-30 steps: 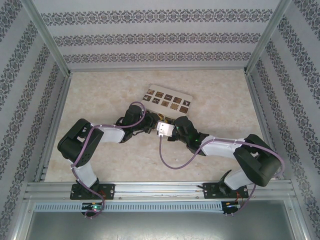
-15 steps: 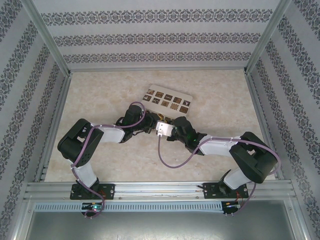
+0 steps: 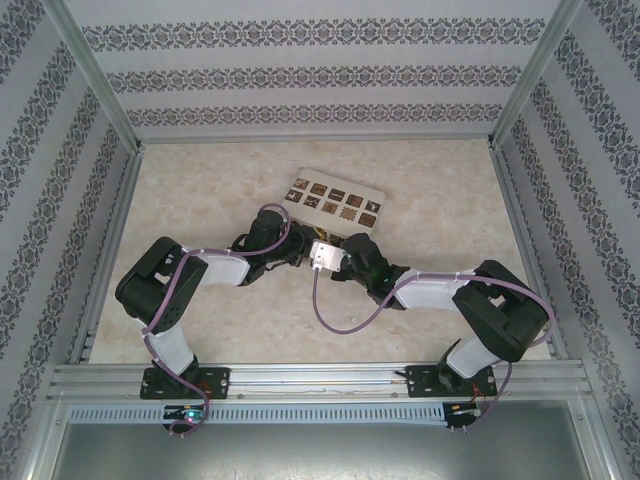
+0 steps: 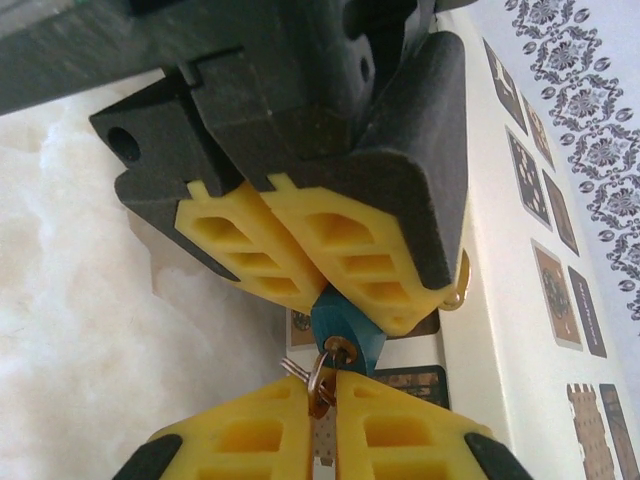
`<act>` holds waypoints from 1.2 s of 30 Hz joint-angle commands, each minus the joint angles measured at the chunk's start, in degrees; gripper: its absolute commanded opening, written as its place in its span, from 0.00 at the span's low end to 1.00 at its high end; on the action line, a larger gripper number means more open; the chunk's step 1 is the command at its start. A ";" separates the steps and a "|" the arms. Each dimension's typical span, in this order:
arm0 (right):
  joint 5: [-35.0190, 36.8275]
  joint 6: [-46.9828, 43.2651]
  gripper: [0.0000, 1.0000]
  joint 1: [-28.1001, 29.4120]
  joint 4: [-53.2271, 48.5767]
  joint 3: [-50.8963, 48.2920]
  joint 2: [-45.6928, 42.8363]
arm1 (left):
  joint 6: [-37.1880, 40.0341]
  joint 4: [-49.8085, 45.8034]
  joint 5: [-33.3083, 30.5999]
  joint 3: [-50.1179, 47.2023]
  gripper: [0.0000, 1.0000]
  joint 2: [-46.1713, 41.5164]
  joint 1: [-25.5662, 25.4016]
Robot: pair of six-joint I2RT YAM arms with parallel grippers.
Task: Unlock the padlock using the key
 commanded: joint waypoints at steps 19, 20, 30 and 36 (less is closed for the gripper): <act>0.52 17.70 0.00 1.30 8.95 0.53 0.40 | -0.86 6.01 2.79 0.43 0.06 0.73 -1.59; 0.13 19.97 0.00 1.30 9.40 0.35 0.31 | -0.94 5.94 2.79 0.46 0.06 0.82 -1.75; -2.59 38.05 0.00 0.78 25.97 -7.23 2.37 | -2.05 7.35 2.04 0.07 0.06 3.41 -4.21; -2.88 43.75 0.00 0.67 33.52 -9.89 5.77 | -2.49 8.33 1.73 0.13 0.05 5.15 -5.31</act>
